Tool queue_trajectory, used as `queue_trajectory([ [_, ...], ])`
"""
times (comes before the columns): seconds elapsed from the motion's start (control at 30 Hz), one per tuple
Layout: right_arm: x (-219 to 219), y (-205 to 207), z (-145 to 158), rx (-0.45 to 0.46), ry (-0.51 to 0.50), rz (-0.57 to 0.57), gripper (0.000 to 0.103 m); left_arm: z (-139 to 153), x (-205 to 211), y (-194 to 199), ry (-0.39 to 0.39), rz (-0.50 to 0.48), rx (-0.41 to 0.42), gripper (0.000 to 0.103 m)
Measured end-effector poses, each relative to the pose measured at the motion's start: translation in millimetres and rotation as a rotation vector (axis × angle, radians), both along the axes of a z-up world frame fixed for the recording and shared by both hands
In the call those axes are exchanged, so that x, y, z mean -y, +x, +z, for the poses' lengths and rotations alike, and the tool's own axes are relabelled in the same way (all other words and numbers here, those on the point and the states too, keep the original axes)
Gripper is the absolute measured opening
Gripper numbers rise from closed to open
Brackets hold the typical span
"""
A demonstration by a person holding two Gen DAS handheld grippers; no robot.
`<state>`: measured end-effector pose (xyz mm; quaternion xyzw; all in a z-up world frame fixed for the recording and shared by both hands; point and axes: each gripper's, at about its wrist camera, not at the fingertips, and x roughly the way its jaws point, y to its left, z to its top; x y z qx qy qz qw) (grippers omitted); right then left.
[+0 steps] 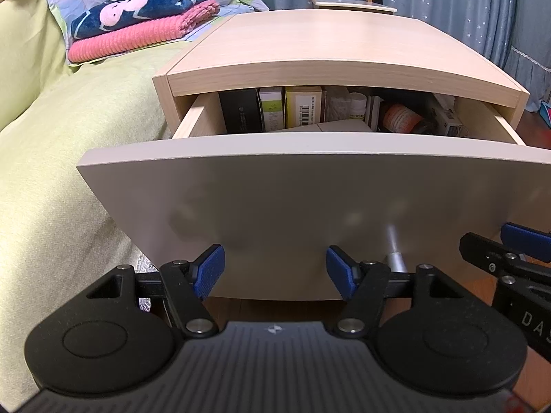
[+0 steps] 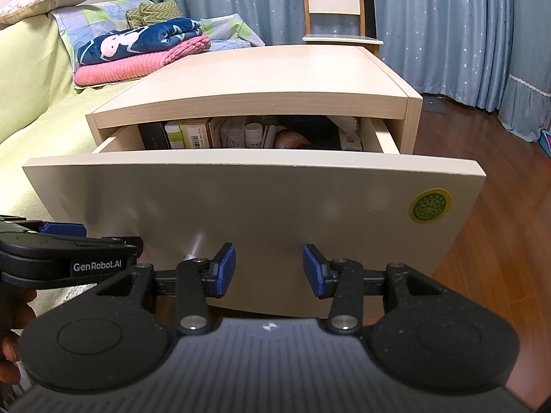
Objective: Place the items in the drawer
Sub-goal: 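Keep pushing the drawer front inward with both grippers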
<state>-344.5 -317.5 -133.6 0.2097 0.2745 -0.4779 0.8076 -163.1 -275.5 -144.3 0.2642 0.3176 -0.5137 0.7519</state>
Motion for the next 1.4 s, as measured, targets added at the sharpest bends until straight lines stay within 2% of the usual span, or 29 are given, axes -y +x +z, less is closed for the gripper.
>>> queue_trajectory([
  [1.0, 7, 6, 3, -0.007, -0.013, -0.018, 0.04, -4, 3, 2, 0.005, 0.027, 0.008, 0.067],
  [1.4, 10, 7, 6, -0.006, -0.034, -0.021, 0.04, -1, 2, 4, -0.023, 0.032, 0.004, 0.067],
])
